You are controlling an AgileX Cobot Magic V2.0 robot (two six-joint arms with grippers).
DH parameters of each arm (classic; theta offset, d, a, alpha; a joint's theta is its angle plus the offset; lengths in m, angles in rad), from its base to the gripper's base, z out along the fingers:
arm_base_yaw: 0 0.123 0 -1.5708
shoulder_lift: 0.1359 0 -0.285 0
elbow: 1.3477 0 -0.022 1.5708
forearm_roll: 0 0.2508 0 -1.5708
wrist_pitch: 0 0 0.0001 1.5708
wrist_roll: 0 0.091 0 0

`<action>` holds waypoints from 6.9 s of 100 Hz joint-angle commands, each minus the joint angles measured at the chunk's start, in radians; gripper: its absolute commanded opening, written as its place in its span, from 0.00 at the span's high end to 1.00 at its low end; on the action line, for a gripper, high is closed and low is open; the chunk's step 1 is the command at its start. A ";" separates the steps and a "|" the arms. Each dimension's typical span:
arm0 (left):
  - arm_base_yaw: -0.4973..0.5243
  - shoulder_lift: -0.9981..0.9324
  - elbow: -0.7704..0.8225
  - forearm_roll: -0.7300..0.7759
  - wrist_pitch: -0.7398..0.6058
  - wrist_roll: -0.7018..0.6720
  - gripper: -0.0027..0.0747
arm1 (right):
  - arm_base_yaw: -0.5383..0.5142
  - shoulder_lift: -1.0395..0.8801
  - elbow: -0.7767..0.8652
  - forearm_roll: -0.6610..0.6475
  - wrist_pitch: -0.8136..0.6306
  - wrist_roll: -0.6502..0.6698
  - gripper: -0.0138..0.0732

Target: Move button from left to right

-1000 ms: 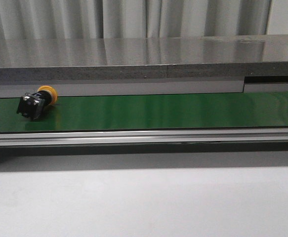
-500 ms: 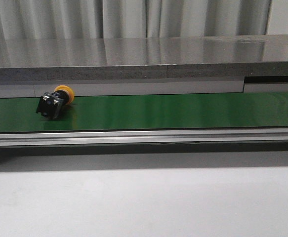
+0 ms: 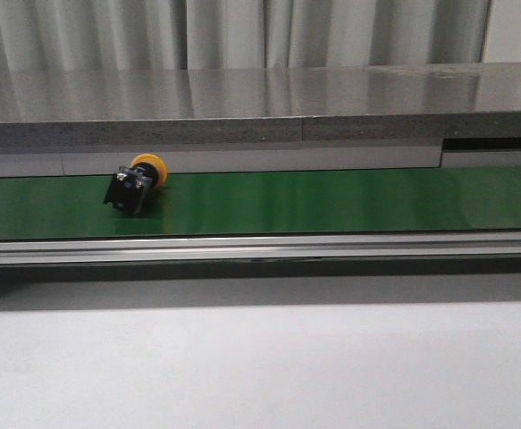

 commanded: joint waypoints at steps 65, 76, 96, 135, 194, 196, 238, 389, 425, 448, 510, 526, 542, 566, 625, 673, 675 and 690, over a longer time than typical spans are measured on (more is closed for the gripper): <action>-0.006 0.007 -0.028 -0.014 -0.077 -0.003 0.99 | -0.006 0.312 -0.477 0.044 0.346 -0.004 0.92; -0.006 0.007 -0.028 -0.014 -0.077 -0.003 0.99 | -0.006 0.438 -0.597 0.045 0.478 -0.004 0.92; -0.006 0.007 -0.028 -0.014 -0.077 -0.003 0.99 | -0.006 0.642 -0.748 0.046 0.561 -0.004 0.92; -0.006 0.007 -0.028 -0.014 -0.077 -0.003 0.99 | -0.006 0.806 -0.789 0.048 0.540 -0.004 0.79; -0.006 0.007 -0.028 -0.014 -0.077 -0.003 0.99 | -0.002 0.832 -0.807 0.171 0.497 -0.010 0.09; -0.006 0.007 -0.028 -0.014 -0.077 -0.003 0.99 | -0.001 0.842 -0.814 0.178 0.497 -0.013 0.09; -0.006 0.007 -0.028 -0.014 -0.077 -0.003 0.99 | 0.079 1.170 -1.004 0.209 0.464 -0.021 0.09; -0.006 0.007 -0.028 -0.014 -0.077 -0.003 0.99 | 0.206 1.740 -1.292 0.254 0.431 -0.022 0.58; -0.006 0.007 -0.028 -0.014 -0.077 -0.003 0.99 | 0.179 1.669 -1.294 0.187 0.488 -0.022 0.64; -0.006 0.007 -0.028 -0.014 -0.077 -0.003 0.99 | 0.058 1.548 -1.294 0.141 0.540 -0.037 0.64; -0.006 0.007 -0.028 -0.014 -0.077 -0.003 0.99 | -0.421 1.504 -1.294 0.136 0.530 -0.289 0.64; -0.006 0.007 -0.028 -0.014 -0.077 -0.003 0.99 | -0.477 1.516 -1.294 0.108 0.451 -0.312 0.64; -0.006 0.007 -0.028 -0.014 -0.077 -0.003 0.99 | -0.496 1.597 -1.294 0.083 0.422 -0.326 0.64; -0.006 0.007 -0.028 -0.014 -0.077 -0.003 0.99 | -0.497 1.760 -1.294 0.034 0.386 -0.327 0.64; -0.006 0.007 -0.028 -0.014 -0.077 -0.003 0.99 | -0.512 1.843 -1.294 0.041 0.375 -0.326 0.57; -0.006 0.007 -0.028 -0.014 -0.077 -0.003 0.99 | -0.512 1.817 -1.294 0.071 0.372 -0.319 0.33; -0.006 0.007 -0.028 -0.014 -0.077 -0.003 0.99 | -0.512 1.809 -1.294 0.071 0.370 -0.314 0.33; -0.006 0.007 -0.028 -0.014 -0.077 -0.003 0.99 | -0.506 1.742 -1.318 0.094 0.366 -0.287 0.33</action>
